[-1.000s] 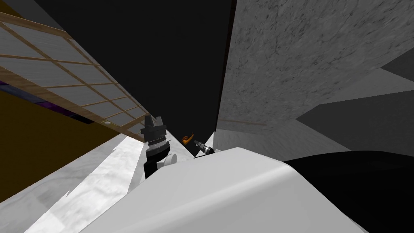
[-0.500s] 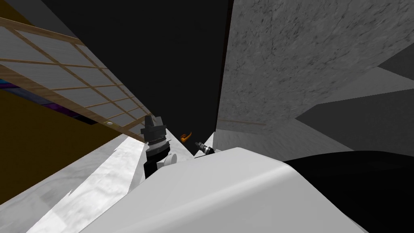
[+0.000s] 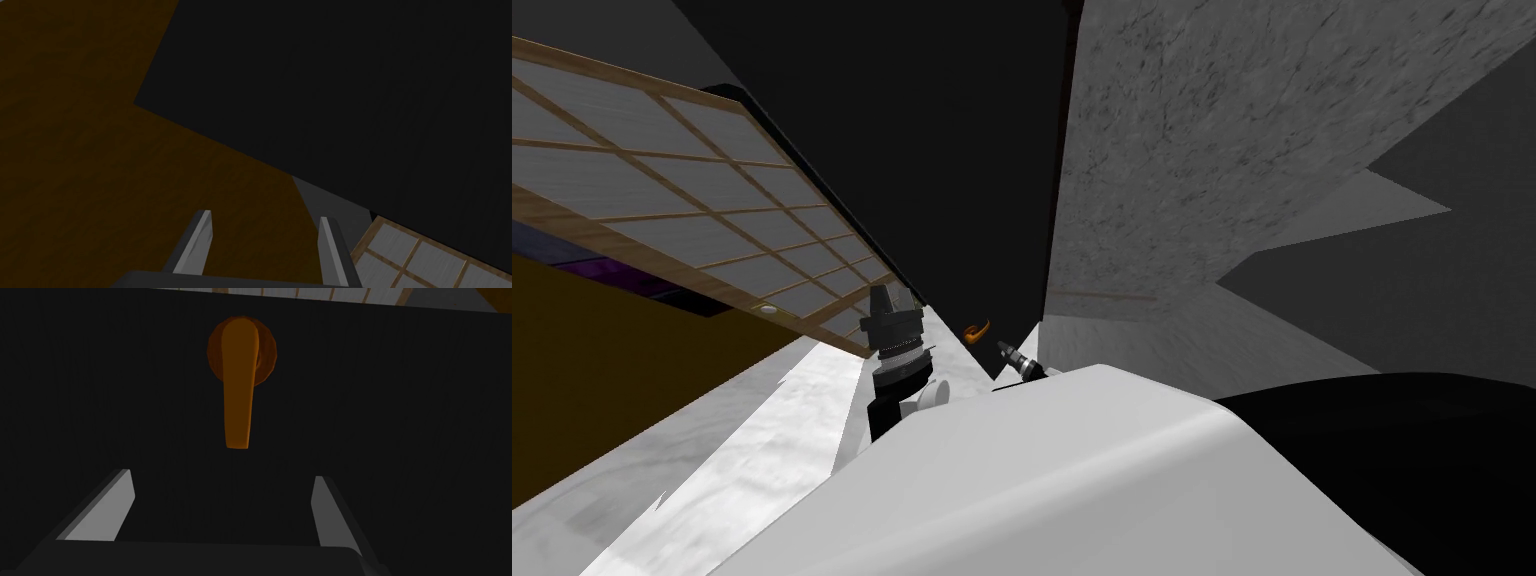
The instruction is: Push the door open
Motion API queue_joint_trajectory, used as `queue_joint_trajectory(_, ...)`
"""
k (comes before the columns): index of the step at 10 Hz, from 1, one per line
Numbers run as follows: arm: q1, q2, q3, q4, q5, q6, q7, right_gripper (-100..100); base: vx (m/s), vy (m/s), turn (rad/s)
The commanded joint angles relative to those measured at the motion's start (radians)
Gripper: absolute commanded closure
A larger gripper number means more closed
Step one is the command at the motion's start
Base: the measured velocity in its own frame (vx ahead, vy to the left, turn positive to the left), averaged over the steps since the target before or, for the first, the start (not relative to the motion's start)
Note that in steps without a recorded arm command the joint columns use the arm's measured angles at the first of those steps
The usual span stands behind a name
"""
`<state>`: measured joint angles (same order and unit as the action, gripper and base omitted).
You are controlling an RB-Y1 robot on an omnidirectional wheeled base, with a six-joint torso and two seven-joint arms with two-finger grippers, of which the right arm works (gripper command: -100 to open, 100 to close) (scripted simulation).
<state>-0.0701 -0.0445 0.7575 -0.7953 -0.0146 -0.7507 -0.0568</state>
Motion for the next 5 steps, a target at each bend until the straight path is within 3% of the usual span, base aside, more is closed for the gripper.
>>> queue_joint_trajectory(1, -0.003, 0.020, -0.029, 0.014, -0.007, -0.003, 0.010, -100, -0.131, 0.106, -0.099)
queue_joint_trajectory(2, 0.002, 0.011, -0.017, 0.003, -0.004, 0.001, 0.007, -100, -0.061, 0.060, -0.024)
queue_joint_trajectory(3, -0.001, -0.002, -0.025, 0.008, -0.004, 0.000, 0.011, -100, 0.088, 0.099, 0.041)
queue_joint_trajectory(5, -0.004, -0.005, -0.030, 0.013, -0.004, -0.001, 0.014, -100, 0.177, 0.166, 0.022)
